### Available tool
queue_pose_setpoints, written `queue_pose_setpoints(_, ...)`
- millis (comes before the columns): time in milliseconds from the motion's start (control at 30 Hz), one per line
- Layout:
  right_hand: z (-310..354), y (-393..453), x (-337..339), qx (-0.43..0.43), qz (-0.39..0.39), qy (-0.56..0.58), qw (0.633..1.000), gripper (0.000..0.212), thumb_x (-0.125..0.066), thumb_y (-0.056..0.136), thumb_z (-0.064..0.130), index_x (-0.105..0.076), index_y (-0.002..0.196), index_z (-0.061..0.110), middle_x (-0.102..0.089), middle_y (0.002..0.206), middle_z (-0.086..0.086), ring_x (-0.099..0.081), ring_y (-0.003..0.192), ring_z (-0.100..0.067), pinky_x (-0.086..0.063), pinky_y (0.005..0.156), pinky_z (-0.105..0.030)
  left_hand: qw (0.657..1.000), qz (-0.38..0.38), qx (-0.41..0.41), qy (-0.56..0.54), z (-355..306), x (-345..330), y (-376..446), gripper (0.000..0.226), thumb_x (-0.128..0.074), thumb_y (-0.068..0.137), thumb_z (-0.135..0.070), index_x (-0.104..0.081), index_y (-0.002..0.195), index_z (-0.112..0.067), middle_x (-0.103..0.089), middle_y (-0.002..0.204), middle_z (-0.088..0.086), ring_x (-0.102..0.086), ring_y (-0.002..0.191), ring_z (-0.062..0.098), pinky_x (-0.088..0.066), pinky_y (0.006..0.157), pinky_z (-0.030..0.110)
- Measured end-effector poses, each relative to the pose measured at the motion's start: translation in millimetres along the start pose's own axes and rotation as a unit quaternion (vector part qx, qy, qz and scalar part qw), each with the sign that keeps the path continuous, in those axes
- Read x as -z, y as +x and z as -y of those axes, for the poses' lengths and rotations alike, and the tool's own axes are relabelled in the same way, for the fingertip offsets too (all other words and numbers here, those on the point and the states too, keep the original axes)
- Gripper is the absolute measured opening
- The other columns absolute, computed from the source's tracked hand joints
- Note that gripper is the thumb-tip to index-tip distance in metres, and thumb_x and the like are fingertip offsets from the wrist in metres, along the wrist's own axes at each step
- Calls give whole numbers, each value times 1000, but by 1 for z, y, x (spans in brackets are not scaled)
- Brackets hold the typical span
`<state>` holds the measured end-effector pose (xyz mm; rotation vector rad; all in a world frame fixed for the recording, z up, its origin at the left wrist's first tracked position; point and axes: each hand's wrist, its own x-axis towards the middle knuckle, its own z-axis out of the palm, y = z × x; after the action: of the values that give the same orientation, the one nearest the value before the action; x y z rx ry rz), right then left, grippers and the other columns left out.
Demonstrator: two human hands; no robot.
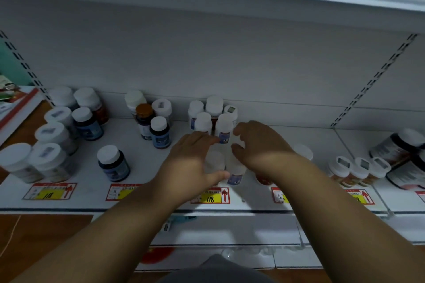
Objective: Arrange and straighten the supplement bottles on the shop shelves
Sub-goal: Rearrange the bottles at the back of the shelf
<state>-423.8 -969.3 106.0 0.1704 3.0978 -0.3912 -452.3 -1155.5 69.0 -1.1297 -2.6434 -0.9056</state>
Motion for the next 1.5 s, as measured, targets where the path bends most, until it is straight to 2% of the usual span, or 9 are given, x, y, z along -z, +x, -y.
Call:
queue_pose_setpoints(233,1,49,3,45,-45,37,997,35,-58,93,27,-57,125,13,-52,120,-13,-54,108,-28,-42,91,-31,991,-39,80,-102,7,7,33,43,-76,78,-39,-61,114,-21,-42,89,-30,-42,88,-24,-28,72,-6)
queue_pose_setpoints(500,0,87,-21,37,4,-64,997,43,-67,85,19,-49,123,9,-47,121,-17,-55,106,-35,-43,82,-35,985,-37,137,-95,16,-4,50,41,-66,85,-42,-58,120,-21,-49,102,-11,-47,93,5,-30,75,14)
queue_pose_setpoints(733,-8,76,-10,15,-66,68,995,39,-69,81,27,-51,113,15,-50,112,-11,-55,96,-28,-40,71,-28,977,-40,151,-145,17,4,47,51,-74,78,-45,-54,121,-25,-49,104,-14,-49,95,2,-32,72,-3)
queue_pose_setpoints(867,3,40,15,21,-115,313,943,19,-67,76,37,-55,89,31,-62,88,10,-59,75,-7,-46,59,-21,958,-28,170,-230,12,25,26,60,-68,72,-63,-44,124,-45,-49,114,-25,-49,103,-11,-36,80,9)
queue_pose_setpoints(967,26,16,24,20,-77,505,860,16,-63,75,40,-62,81,26,-65,76,9,-61,70,-9,-51,64,-30,930,-25,174,-323,3,44,-2,71,-38,69,-87,-50,126,-46,-56,120,-25,-51,110,-10,-40,89,21)
queue_pose_setpoints(1133,65,2,24,23,-57,598,799,10,-67,73,31,-63,72,21,-65,70,-3,-60,64,-16,-48,56,-27,915,-2,143,-378,-2,66,-34,65,-20,79,-80,-55,123,-46,-61,121,-23,-53,116,-4,-38,94,20)
queue_pose_setpoints(1300,83,10,19,14,-83,524,847,17,-69,75,33,-60,78,20,-65,74,0,-61,66,-16,-52,59,-30,914,-21,145,-378,12,76,-39,46,-27,87,-69,-57,115,-47,-63,113,-27,-55,108,-9,-38,85,4)
queue_pose_setpoints(1433,81,33,19,33,-152,340,928,19,-71,79,33,-60,94,31,-64,88,15,-60,76,6,-47,62,-9,932,-56,136,-330,30,74,-26,36,-31,90,-65,-57,106,-47,-61,104,-31,-53,98,-15,-34,79,-2)
queue_pose_setpoints(1500,80,42,12,54,-154,276,947,27,-73,78,31,-59,100,29,-62,96,13,-59,81,2,-42,63,-4,944,-75,142,-288,40,68,-19,23,-32,92,-63,-52,91,-53,-55,94,-40,-46,90,-25,-30,74,-6)
